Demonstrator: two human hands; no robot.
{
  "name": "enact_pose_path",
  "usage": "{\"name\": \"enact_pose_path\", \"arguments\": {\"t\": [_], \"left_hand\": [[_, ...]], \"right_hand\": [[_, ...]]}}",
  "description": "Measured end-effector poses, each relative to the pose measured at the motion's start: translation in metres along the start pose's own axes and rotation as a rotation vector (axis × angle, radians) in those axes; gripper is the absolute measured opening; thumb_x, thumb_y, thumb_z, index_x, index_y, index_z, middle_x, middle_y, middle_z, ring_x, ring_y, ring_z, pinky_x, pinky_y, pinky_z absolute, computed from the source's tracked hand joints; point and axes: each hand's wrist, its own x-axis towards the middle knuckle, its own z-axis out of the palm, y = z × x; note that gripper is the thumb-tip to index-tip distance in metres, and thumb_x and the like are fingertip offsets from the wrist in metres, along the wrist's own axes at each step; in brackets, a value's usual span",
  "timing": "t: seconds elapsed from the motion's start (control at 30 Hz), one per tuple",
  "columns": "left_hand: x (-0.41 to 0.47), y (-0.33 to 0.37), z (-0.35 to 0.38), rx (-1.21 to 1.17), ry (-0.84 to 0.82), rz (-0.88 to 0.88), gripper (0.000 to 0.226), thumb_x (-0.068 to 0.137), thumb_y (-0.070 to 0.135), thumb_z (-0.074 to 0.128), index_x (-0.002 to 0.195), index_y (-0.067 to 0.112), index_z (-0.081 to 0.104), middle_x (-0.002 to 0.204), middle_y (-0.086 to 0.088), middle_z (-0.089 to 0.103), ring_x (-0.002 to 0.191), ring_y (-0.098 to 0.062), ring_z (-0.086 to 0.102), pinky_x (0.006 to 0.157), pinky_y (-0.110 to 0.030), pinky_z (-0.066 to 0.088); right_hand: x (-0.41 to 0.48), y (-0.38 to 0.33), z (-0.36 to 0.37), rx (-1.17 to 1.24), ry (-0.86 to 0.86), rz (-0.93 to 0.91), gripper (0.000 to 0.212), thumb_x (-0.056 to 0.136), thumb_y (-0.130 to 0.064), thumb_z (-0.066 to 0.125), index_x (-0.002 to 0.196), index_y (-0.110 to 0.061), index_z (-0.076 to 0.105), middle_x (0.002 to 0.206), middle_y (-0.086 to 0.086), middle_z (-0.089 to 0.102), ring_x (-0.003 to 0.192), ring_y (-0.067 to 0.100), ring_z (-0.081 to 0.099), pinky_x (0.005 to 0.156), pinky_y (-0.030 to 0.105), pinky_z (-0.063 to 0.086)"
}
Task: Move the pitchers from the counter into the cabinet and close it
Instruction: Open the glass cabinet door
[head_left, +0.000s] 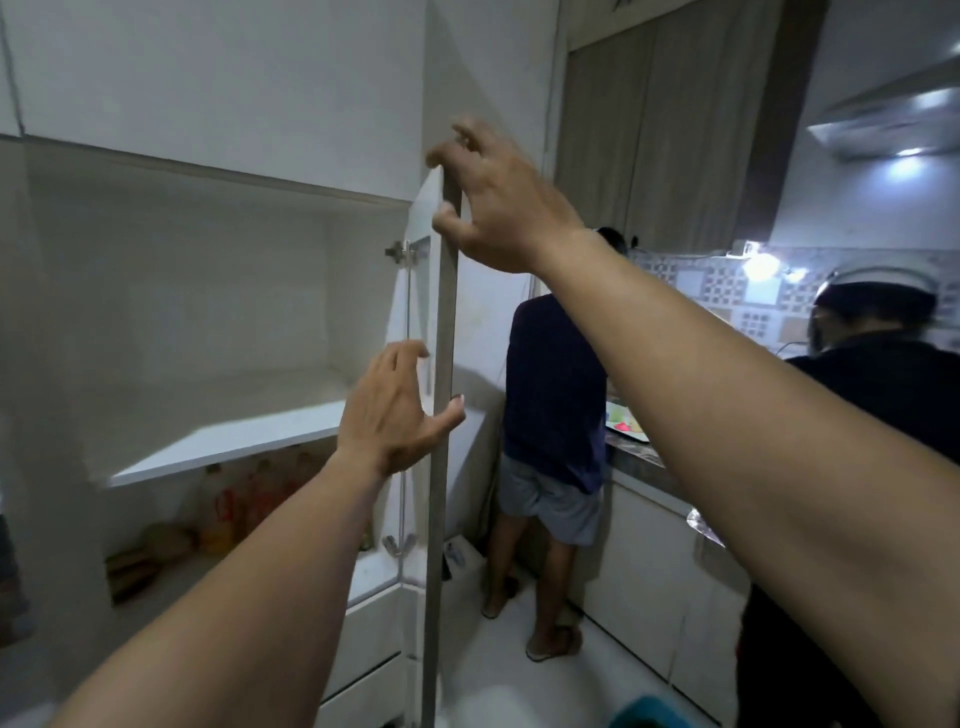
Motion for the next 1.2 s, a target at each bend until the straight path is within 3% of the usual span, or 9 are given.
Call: {"name": "enact_pose_path", "arguments": {"t": [0.07, 0.17, 0.27, 0.4, 0.63, 0.77, 1.2], "left_hand": [[0.008, 0.015, 0.019, -0.057, -0.024, -0.015, 0.085, 0.08, 0.061, 0.055, 0.145, 0.013, 0.027, 0.144, -0.013, 0.042, 0.125, -0.026, 0.046, 0.099, -0.04, 0.045], [0.022, 0.041, 0.05, -0.104, -0.067, 0.013, 0.101, 0.082, 0.062, 0.053, 0.156, 0.017, 0.002, 0.165, -0.01, 0.011, 0.15, -0.026, 0.016, 0.12, -0.043, 0.021], [0.038, 0.067, 0.085, -0.141, -0.081, 0.029, 0.108, 0.082, 0.066, 0.051, 0.156, 0.017, -0.011, 0.166, -0.007, -0.006, 0.153, -0.021, -0.002, 0.122, -0.042, 0.009], [0.058, 0.098, 0.13, -0.166, -0.14, -0.004, 0.115, 0.079, 0.072, 0.047, 0.153, 0.018, -0.022, 0.164, -0.008, -0.017, 0.152, -0.024, -0.012, 0.123, -0.047, 0.003], [0.091, 0.144, 0.19, -0.171, -0.161, -0.053, 0.119, 0.078, 0.069, 0.051, 0.152, 0.015, -0.025, 0.163, -0.013, -0.02, 0.151, -0.031, -0.011, 0.12, -0.059, 0.01], [0.108, 0.162, 0.216, -0.161, -0.193, -0.069, 0.122, 0.079, 0.07, 0.054, 0.149, 0.014, -0.029, 0.162, -0.015, -0.023, 0.15, -0.035, -0.013, 0.117, -0.063, 0.01], [0.145, 0.188, 0.277, -0.08, -0.222, -0.086, 0.124, 0.076, 0.077, 0.051, 0.151, 0.014, -0.027, 0.161, -0.015, -0.024, 0.15, -0.036, -0.014, 0.115, -0.066, 0.005]], "right_hand": [[-0.014, 0.02, -0.001, -0.108, 0.004, 0.002, 0.054, 0.089, -0.041, 0.046, 0.139, -0.021, 0.049, 0.161, 0.013, 0.028, 0.141, 0.034, 0.035, 0.109, 0.052, 0.038], [-0.035, 0.055, -0.001, -0.183, 0.038, 0.024, 0.056, 0.093, -0.04, 0.041, 0.146, -0.022, 0.044, 0.165, 0.013, 0.019, 0.148, 0.032, 0.025, 0.116, 0.053, 0.026], [-0.053, 0.091, -0.003, -0.201, 0.03, 0.088, 0.058, 0.095, -0.04, 0.041, 0.15, -0.023, 0.039, 0.167, 0.012, 0.015, 0.148, 0.03, 0.026, 0.117, 0.051, 0.023], [-0.071, 0.137, -0.006, -0.274, -0.033, 0.152, 0.066, 0.094, -0.045, 0.042, 0.155, -0.023, 0.031, 0.168, 0.011, 0.01, 0.149, 0.03, 0.024, 0.118, 0.054, 0.025], [-0.089, 0.206, -0.004, -0.357, -0.175, 0.269, 0.072, 0.099, -0.043, 0.043, 0.16, -0.024, 0.012, 0.169, 0.009, -0.002, 0.153, 0.031, 0.011, 0.12, 0.058, 0.02], [-0.095, 0.235, 0.001, -0.327, -0.237, 0.328, 0.081, 0.095, -0.04, 0.055, 0.16, -0.024, 0.009, 0.169, 0.009, -0.006, 0.152, 0.031, 0.016, 0.116, 0.058, 0.03], [-0.115, 0.304, 0.031, -0.374, -0.314, 0.366, 0.084, 0.096, -0.024, 0.059, 0.161, -0.017, 0.006, 0.169, 0.01, -0.006, 0.153, 0.031, 0.013, 0.117, 0.059, 0.027]]}}
